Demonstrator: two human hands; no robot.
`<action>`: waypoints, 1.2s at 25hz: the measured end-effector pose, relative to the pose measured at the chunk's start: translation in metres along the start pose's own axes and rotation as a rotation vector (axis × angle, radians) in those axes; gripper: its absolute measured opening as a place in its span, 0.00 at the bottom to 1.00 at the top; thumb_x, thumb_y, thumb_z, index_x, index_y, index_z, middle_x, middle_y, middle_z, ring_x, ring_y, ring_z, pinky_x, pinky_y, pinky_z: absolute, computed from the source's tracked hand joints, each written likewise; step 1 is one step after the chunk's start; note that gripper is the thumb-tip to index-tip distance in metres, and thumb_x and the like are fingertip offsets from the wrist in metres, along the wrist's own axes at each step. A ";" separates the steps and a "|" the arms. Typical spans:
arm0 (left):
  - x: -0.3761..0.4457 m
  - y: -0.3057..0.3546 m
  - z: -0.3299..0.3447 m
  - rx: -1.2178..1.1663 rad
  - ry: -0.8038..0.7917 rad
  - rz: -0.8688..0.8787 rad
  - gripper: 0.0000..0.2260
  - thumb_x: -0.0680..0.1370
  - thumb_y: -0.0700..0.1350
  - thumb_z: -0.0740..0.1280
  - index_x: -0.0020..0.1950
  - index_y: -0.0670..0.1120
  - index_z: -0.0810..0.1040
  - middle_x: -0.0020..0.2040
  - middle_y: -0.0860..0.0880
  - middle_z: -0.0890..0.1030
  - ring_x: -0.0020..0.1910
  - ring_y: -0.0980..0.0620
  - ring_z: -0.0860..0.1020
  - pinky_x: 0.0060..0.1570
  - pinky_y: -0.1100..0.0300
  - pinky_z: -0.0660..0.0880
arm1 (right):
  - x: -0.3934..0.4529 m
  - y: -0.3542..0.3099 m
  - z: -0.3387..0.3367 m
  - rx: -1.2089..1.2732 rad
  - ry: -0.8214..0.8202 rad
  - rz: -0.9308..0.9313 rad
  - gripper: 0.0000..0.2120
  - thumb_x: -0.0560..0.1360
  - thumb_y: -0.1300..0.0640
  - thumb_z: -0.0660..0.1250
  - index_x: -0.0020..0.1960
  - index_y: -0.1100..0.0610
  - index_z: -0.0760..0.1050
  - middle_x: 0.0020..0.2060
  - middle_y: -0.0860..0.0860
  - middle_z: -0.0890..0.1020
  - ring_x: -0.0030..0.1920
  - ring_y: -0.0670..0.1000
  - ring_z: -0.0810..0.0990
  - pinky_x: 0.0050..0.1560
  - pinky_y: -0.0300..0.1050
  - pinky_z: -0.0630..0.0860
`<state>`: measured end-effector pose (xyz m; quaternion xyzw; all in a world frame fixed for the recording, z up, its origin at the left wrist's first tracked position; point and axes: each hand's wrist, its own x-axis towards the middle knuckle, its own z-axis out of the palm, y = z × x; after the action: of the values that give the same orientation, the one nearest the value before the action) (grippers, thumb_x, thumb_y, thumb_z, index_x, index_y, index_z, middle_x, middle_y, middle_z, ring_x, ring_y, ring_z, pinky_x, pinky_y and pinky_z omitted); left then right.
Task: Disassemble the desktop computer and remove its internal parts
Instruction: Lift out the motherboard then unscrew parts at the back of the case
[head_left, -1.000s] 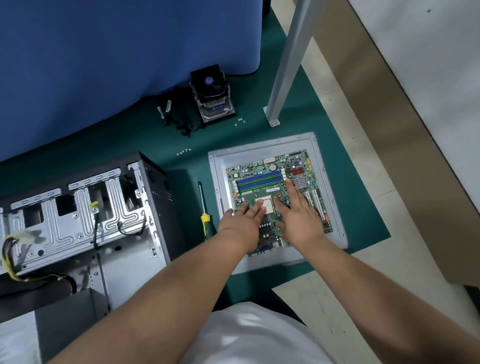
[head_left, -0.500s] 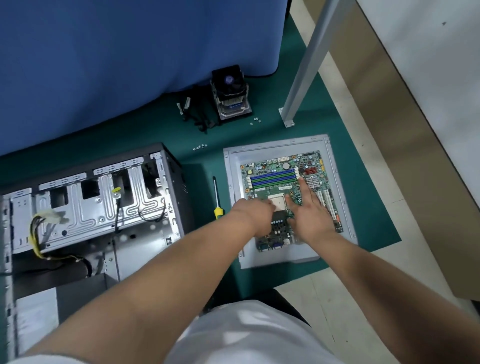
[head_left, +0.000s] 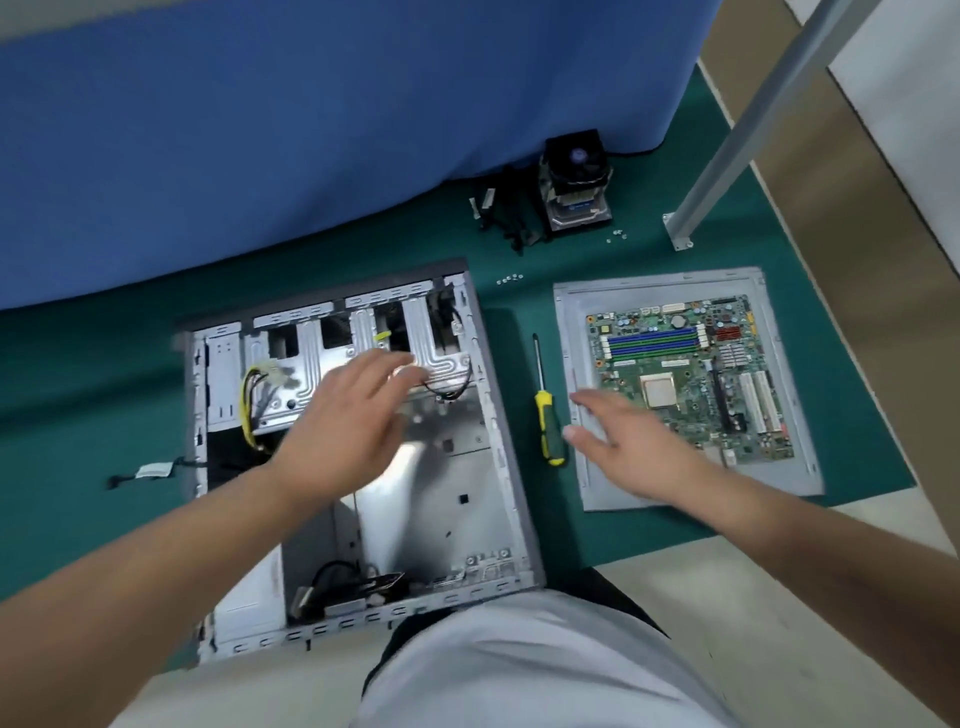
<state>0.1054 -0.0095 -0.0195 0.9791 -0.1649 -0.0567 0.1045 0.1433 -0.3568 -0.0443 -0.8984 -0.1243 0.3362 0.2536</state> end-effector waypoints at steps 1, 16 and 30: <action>-0.014 -0.019 0.000 0.056 -0.024 -0.064 0.26 0.79 0.46 0.68 0.77 0.49 0.68 0.76 0.46 0.70 0.76 0.41 0.66 0.72 0.37 0.67 | -0.004 -0.027 0.014 0.100 -0.054 -0.013 0.35 0.81 0.35 0.57 0.83 0.49 0.55 0.79 0.50 0.65 0.74 0.51 0.70 0.74 0.47 0.65; -0.036 -0.099 0.015 0.332 -0.133 0.019 0.46 0.74 0.32 0.67 0.83 0.61 0.49 0.85 0.51 0.54 0.82 0.43 0.58 0.75 0.45 0.56 | 0.001 -0.115 0.081 0.041 0.041 0.253 0.35 0.79 0.67 0.58 0.80 0.61 0.43 0.36 0.55 0.76 0.32 0.52 0.75 0.29 0.44 0.67; -0.037 -0.093 0.046 0.236 0.081 -0.061 0.31 0.74 0.40 0.65 0.77 0.58 0.70 0.80 0.53 0.66 0.79 0.44 0.66 0.74 0.44 0.60 | 0.072 -0.046 0.080 0.069 0.235 0.517 0.19 0.82 0.58 0.63 0.72 0.60 0.70 0.66 0.61 0.74 0.63 0.63 0.77 0.64 0.54 0.75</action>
<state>0.0928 0.0803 -0.0821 0.9907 -0.1360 -0.0003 -0.0065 0.1407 -0.2599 -0.1097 -0.9239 0.1505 0.2874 0.2027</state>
